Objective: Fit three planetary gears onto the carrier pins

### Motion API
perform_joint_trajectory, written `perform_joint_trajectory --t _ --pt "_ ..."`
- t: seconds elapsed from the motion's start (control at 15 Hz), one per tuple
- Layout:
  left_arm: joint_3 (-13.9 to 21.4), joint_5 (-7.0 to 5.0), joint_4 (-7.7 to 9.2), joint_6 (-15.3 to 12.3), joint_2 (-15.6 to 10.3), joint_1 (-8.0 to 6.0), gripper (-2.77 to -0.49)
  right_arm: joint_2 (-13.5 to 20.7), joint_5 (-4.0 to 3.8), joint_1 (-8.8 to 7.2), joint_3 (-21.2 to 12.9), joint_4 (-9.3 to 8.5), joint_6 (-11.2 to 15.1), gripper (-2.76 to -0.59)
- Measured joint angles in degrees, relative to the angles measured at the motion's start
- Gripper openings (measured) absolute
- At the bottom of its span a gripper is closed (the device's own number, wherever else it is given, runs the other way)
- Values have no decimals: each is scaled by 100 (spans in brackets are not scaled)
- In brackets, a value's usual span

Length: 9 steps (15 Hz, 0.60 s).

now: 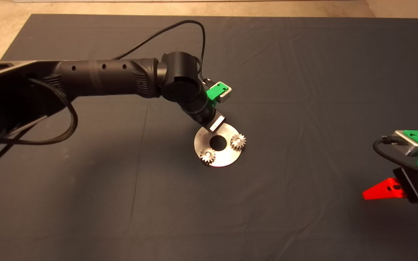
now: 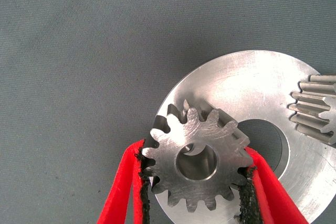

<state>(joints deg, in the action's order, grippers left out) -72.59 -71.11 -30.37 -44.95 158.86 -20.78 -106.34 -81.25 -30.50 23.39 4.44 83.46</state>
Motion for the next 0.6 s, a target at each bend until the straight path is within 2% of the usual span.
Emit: perform_joint_trajectory --t 0.33,0.47,0.6 --pt "9 13 0 9 -30 0 -248 0 5 1 0 0 0 -115" --pt "9 -37 0 9 -50 9 -248 0 2 0 0 0 0 -115" --pt "9 13 -2 10 -78 20 -248 0 7 1 0 0 0 -115"
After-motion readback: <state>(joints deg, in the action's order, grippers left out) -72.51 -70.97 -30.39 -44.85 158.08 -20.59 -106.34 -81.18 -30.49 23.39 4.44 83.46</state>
